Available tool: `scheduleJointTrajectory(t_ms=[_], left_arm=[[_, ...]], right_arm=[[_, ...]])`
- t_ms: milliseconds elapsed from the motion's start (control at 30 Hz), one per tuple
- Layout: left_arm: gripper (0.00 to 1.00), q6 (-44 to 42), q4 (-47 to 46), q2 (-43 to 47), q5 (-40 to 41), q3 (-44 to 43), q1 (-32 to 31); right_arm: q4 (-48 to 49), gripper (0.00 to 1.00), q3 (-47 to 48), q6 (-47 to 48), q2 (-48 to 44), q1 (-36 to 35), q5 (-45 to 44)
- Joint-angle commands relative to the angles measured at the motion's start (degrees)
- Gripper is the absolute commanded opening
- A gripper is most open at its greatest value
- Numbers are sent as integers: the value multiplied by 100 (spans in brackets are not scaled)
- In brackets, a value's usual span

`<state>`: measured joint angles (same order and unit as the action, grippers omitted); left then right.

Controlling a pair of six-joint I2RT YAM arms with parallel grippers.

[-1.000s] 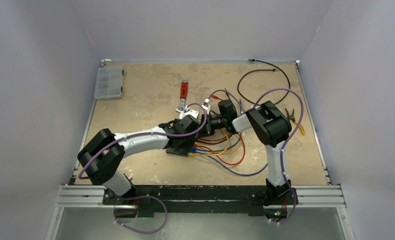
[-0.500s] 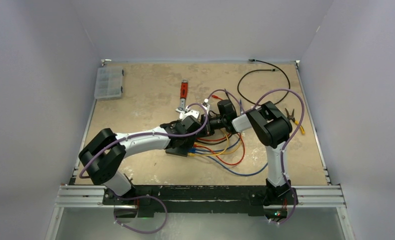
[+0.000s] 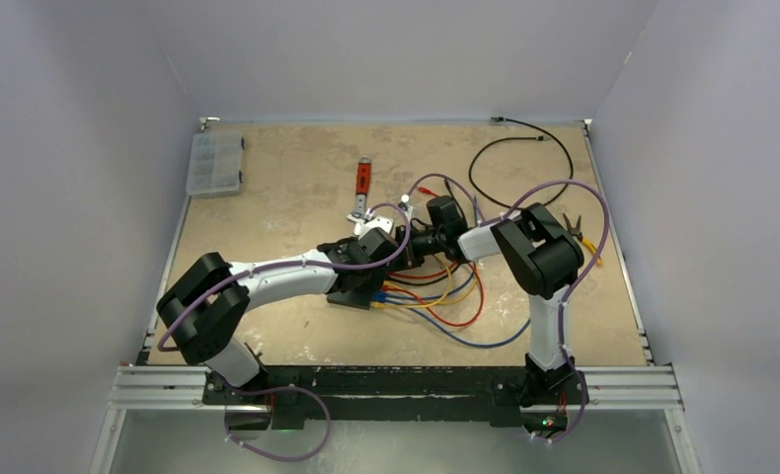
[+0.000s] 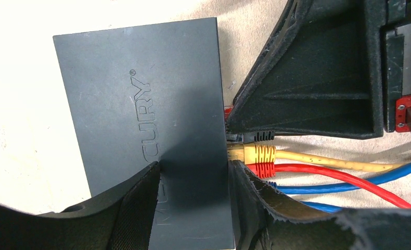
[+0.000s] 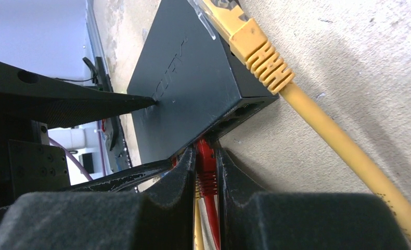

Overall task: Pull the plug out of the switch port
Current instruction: Pull the connector from the switch port.

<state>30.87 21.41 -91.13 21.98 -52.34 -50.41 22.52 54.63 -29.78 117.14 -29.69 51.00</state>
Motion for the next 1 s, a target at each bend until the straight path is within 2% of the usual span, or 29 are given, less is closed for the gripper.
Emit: scheduleJointTrajectory(t_ms=[0,967], left_arm=[[48,-1,631,-257,639,42,123],[51,-160,710,-391,538,-57,211]], right_arm=[[-894,0,-144,546,-238,128,-380],[-1582,0,-167,1149,-739,554,-522]])
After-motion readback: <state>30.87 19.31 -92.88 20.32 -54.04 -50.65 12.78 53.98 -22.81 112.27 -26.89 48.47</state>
